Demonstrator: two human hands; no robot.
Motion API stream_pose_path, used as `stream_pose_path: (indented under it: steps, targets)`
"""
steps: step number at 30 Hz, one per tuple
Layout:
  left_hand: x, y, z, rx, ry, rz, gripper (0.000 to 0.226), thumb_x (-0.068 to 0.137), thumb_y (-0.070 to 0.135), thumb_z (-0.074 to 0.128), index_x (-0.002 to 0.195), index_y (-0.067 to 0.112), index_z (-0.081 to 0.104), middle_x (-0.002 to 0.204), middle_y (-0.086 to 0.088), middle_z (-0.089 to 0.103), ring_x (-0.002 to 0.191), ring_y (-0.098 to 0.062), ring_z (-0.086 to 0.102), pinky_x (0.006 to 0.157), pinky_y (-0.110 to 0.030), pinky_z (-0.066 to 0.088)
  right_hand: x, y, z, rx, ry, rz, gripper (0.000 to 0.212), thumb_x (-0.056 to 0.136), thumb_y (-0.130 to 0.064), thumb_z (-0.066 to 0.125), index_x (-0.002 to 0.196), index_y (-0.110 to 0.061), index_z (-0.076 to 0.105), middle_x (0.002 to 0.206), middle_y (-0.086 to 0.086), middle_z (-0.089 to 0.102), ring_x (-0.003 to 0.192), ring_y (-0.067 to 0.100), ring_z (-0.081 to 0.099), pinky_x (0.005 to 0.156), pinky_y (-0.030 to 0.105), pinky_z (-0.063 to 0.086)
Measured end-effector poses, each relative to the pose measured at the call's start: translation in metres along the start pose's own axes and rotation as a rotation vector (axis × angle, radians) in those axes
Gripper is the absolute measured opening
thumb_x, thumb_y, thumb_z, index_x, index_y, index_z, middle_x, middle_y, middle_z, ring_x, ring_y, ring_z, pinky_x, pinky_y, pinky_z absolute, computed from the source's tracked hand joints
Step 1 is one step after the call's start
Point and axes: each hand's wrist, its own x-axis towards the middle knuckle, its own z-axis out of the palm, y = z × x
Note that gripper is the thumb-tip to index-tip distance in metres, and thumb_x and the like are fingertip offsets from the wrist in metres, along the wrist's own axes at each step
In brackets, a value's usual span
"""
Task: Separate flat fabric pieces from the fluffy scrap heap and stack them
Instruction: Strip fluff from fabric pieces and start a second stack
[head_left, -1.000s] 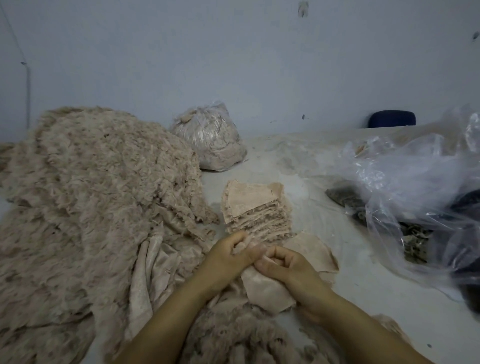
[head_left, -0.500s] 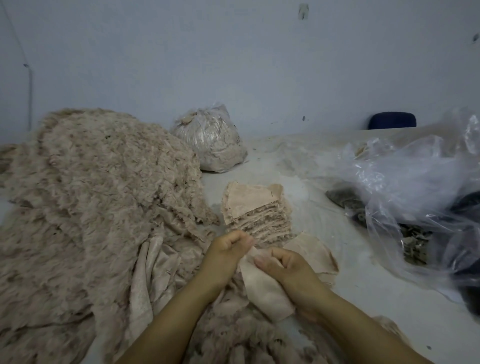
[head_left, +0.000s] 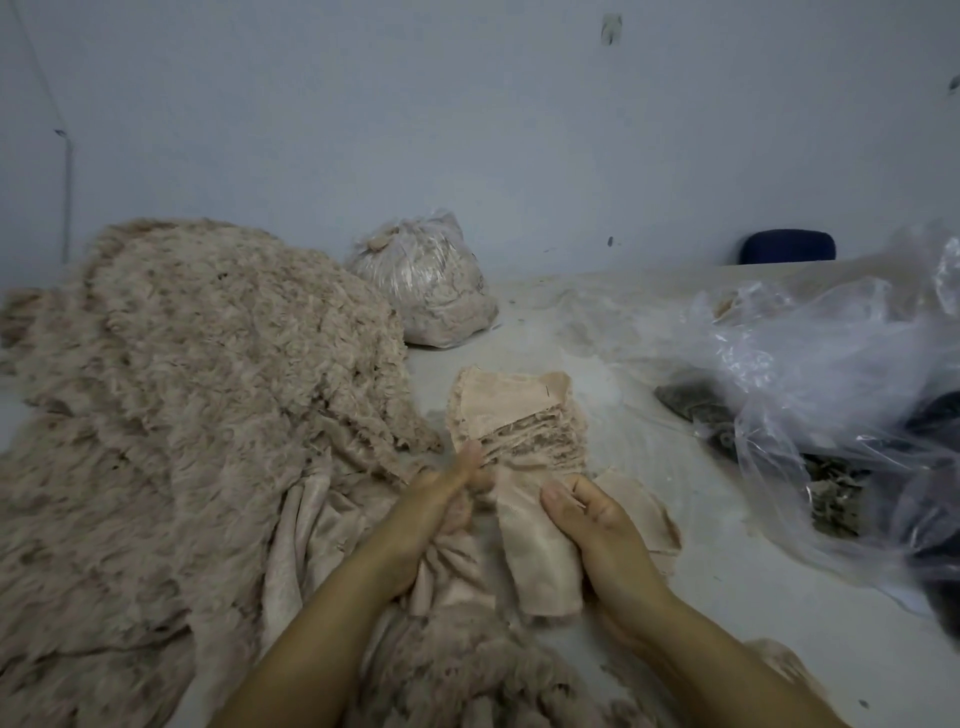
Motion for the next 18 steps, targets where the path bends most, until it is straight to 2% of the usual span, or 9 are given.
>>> stream_pose_path:
  steps: [2, 4, 5, 7, 10, 13, 15, 18]
  targets:
    - [-0.004, -0.003, 0.001, 0.073, -0.199, -0.06, 0.055, 0.073, 0.061, 0.068, 0.083, 0.008, 0.072, 0.067, -0.002, 0.067, 0.059, -0.01, 0.059, 0.057, -0.018, 0.046, 0.001, 0.001, -0.001, 0.079, 0.009, -0.002, 0.032, 0.079, -0.029, 0.065, 0.098, -0.005, 0.059, 0.086, 0.011, 0.069, 0.075, 0.02, 0.066, 0.064, 0.028, 0.054]
    - [-0.006, -0.006, 0.005, 0.121, -0.252, -0.058, 0.042, 0.074, 0.047, 0.073, 0.091, 0.009, 0.073, 0.084, -0.016, 0.069, 0.073, -0.025, 0.062, 0.067, -0.03, 0.048, 0.001, 0.0, -0.002, 0.152, -0.008, 0.004, 0.034, 0.079, -0.026, 0.068, 0.105, -0.006, 0.06, 0.095, 0.016, 0.07, 0.084, 0.027, 0.068, 0.07, 0.035, 0.055]
    - [-0.007, -0.007, 0.007, 0.131, -0.277, -0.048, 0.035, 0.078, 0.04, 0.072, 0.094, 0.009, 0.072, 0.09, -0.016, 0.07, 0.08, -0.027, 0.063, 0.072, -0.034, 0.048, 0.001, -0.001, -0.003, 0.138, -0.023, 0.006, 0.035, 0.081, -0.026, 0.069, 0.107, -0.005, 0.062, 0.098, 0.019, 0.07, 0.089, 0.032, 0.069, 0.074, 0.04, 0.056]
    - [-0.008, -0.007, 0.012, 0.126, -0.341, -0.026, 0.02, 0.084, 0.031, 0.068, 0.096, 0.015, 0.072, 0.093, -0.005, 0.072, 0.086, -0.018, 0.067, 0.075, -0.029, 0.051, 0.0, -0.002, -0.004, -0.009, -0.009, 0.002, 0.04, 0.083, -0.033, 0.072, 0.104, 0.0, 0.066, 0.098, 0.023, 0.07, 0.091, 0.037, 0.069, 0.08, 0.045, 0.056]
    - [-0.007, -0.004, 0.016, 0.087, -0.288, -0.01, 0.021, 0.081, 0.031, 0.067, 0.095, 0.015, 0.066, 0.089, 0.003, 0.072, 0.082, -0.01, 0.068, 0.067, -0.021, 0.051, 0.002, -0.001, -0.003, -0.124, 0.156, -0.036, 0.036, 0.086, -0.031, 0.065, 0.098, 0.003, 0.064, 0.087, 0.021, 0.071, 0.082, 0.031, 0.07, 0.074, 0.041, 0.057]
    - [-0.004, -0.003, 0.013, 0.145, -0.165, 0.016, 0.023, 0.075, 0.034, 0.07, 0.08, 0.014, 0.061, 0.071, 0.009, 0.065, 0.067, -0.007, 0.061, 0.061, -0.017, 0.047, 0.006, -0.004, -0.002, -0.101, 0.303, -0.121, 0.023, 0.09, -0.025, 0.059, 0.085, -0.002, 0.06, 0.075, 0.012, 0.069, 0.065, 0.015, 0.066, 0.056, 0.026, 0.054]
    - [-0.003, -0.003, 0.011, 0.108, -0.106, 0.009, 0.023, 0.072, 0.037, 0.069, 0.073, 0.015, 0.063, 0.064, 0.011, 0.062, 0.058, -0.002, 0.053, 0.057, -0.013, 0.042, 0.008, -0.005, -0.004, -0.083, 0.361, -0.123, 0.018, 0.092, -0.024, 0.058, 0.092, -0.007, 0.056, 0.08, 0.005, 0.065, 0.063, 0.005, 0.064, 0.052, 0.017, 0.049]
    - [-0.001, -0.003, 0.009, 0.009, -0.004, -0.046, 0.021, 0.071, 0.038, 0.066, 0.063, 0.019, 0.069, 0.056, 0.008, 0.058, 0.046, 0.0, 0.041, 0.049, -0.009, 0.035, 0.013, -0.001, -0.007, -0.076, 0.41, -0.116, 0.024, 0.09, -0.03, 0.058, 0.104, -0.014, 0.047, 0.093, 0.002, 0.053, 0.077, 0.009, 0.054, 0.056, 0.012, 0.044]
